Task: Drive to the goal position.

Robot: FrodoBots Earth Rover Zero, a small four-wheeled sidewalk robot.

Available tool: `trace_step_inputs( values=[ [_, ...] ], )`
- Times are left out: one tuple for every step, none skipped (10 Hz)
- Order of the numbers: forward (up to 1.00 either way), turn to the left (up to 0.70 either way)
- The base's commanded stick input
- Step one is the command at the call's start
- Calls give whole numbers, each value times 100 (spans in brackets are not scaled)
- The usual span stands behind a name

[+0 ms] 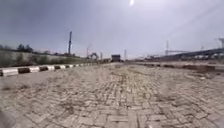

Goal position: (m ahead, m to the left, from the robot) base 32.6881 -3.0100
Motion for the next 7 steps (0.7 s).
trace_step_inputs(
  values=[
    [100, 0],
    [100, 0],
    [100, 0],
    [100, 0],
    [100, 0],
    [100, 0],
    [100, 0]
  ],
)
